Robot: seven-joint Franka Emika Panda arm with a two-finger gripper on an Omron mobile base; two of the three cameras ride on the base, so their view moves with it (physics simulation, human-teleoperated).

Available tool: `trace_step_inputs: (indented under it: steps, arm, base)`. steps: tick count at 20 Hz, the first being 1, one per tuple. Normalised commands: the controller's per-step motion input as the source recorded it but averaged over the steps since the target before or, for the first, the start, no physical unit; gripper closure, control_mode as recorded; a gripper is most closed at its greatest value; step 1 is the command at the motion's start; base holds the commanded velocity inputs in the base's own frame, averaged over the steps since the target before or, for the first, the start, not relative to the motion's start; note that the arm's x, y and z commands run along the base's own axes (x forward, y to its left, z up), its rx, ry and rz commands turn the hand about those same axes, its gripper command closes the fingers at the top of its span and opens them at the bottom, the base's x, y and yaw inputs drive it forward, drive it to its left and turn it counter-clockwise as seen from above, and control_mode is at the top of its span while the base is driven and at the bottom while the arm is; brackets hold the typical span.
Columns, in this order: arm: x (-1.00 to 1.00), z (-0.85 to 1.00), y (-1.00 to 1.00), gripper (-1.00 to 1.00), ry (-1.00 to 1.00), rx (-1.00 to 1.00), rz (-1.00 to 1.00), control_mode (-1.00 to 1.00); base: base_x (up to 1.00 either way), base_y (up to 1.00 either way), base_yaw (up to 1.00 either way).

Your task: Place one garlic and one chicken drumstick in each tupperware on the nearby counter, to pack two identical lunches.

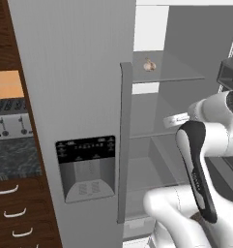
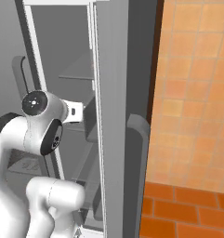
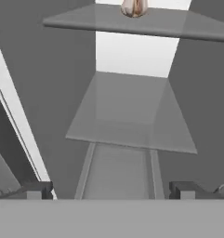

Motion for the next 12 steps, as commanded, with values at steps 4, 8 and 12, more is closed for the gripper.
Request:
trace_step_inputs:
  steps: [4,8,12]
  arm:
    - [0.65,0.92,0.07,-1.0,-0.04,0.07,-0.1,-1.0]
    - [0.41,0.75,0.04,-1.0,-0.01,0.04,-0.08,-1.0]
    - [0.56,0.72,0.0,-1.0,0.0,0.08,-0.07,-1.0]
  base:
    - [0.0,0.0,0.0]
    - [0.0,0.0,0.0]
    - [0.0,0.0,0.0]
